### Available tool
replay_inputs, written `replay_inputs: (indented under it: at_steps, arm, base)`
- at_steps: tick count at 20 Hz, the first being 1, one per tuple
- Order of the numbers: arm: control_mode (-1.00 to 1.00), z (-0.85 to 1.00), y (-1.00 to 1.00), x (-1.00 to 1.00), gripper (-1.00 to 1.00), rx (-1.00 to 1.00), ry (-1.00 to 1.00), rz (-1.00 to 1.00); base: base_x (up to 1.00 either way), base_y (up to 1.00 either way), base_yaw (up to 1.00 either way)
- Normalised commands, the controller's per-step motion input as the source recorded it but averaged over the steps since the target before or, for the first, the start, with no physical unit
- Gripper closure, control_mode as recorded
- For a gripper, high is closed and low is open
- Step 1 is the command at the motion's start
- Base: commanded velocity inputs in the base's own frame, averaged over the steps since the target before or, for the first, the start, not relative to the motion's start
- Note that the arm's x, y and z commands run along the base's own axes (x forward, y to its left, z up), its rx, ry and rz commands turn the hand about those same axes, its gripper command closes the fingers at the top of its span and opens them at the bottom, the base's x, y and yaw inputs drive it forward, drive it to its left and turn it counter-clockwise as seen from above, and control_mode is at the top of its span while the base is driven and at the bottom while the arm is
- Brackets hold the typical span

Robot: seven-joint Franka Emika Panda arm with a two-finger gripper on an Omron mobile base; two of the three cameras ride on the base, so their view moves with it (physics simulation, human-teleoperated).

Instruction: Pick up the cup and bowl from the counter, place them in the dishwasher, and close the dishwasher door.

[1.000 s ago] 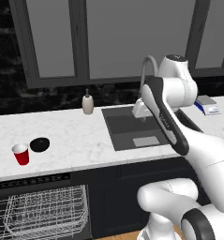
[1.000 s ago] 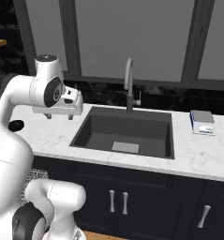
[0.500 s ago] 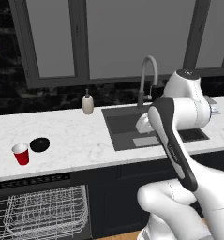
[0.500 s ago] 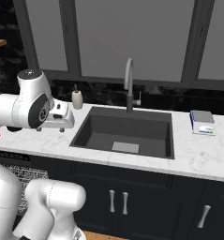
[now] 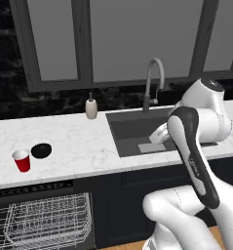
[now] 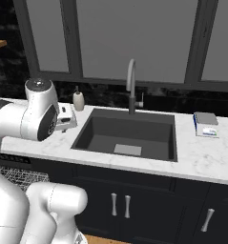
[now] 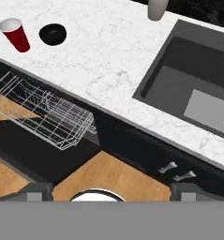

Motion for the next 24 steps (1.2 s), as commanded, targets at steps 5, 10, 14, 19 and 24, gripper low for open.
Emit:
replay_inputs:
  at_steps: [5, 10, 14, 19, 24]
  arm:
    - [-1.00, 0.00, 0.02, 0.21, -1.00, 0.00, -0.07, 0.23]
    - [-1.00, -0.04, 0.37, 0.43, -1.00, 0.00, 0.06, -0.33]
    - [-1.00, -0.05, 0.10, 0.45, -1.00, 0.00, 0.01, -0.11]
    - [-1.00, -0.14, 0.14, 0.56, -1.00, 0.00, 0.02, -0.05]
    - [1.00, -0.03, 0.00, 0.12, -1.00, 0.00, 0.01, 0.00]
  base:
    - [0.00, 0.00, 0.00]
    - [0.00, 0.00, 0.00]
    - [0.00, 0.00, 0.00]
    - [0.00, 0.00, 0.00]
    - [0.14, -0.16, 0.28]
